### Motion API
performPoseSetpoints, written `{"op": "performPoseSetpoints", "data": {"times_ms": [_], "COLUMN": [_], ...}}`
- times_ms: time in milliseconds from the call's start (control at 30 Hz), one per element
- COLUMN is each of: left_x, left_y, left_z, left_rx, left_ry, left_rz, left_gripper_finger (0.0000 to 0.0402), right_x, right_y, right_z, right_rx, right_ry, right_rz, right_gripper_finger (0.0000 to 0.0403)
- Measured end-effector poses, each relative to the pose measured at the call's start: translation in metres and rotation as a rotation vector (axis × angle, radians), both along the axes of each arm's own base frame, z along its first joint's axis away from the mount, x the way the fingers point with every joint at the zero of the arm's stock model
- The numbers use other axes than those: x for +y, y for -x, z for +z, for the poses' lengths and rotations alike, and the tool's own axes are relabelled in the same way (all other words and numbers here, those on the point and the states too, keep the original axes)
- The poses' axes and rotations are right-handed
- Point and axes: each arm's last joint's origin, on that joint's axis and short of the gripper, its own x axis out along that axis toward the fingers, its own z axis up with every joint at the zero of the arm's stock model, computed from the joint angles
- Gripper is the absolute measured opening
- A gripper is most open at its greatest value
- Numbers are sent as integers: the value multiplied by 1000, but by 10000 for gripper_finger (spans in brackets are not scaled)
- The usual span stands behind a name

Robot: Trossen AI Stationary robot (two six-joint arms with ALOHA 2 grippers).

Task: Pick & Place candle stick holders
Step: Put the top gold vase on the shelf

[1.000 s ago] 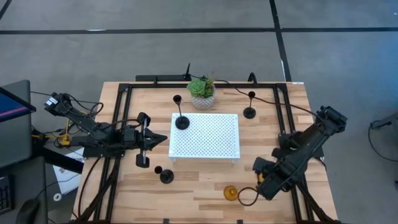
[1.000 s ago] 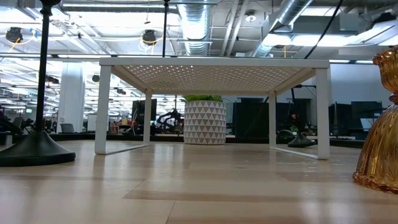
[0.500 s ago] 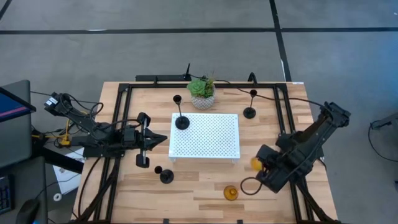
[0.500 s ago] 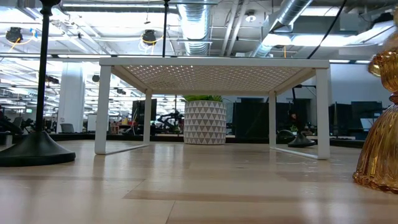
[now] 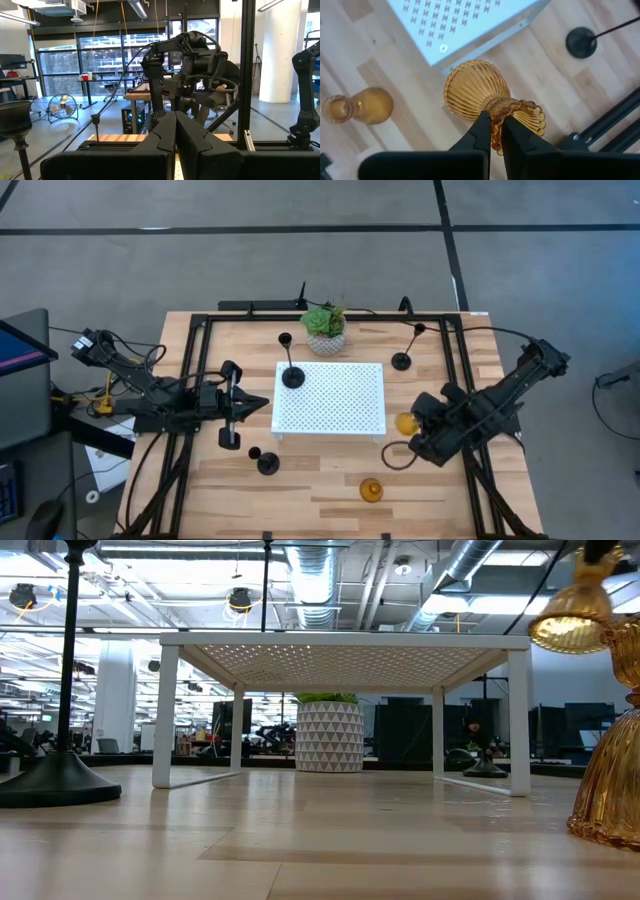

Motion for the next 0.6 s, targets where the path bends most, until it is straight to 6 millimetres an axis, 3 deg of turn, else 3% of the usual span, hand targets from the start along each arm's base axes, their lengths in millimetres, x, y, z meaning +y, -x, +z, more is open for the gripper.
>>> {"op": "performPoseSetpoints", "data": {"times_ms": [600], "left_x": [0], "left_y": [0], "left_z": [0], "left_rx": [0], "left_ry": [0], "left_rz": [0], "left_gripper_finger": [7], "right_x": [-43], "right_y": [-9], "right_z": [11], "right_rx": [34], "right_ry": [57], "right_rz": [53], "right_gripper_finger": [9]}}
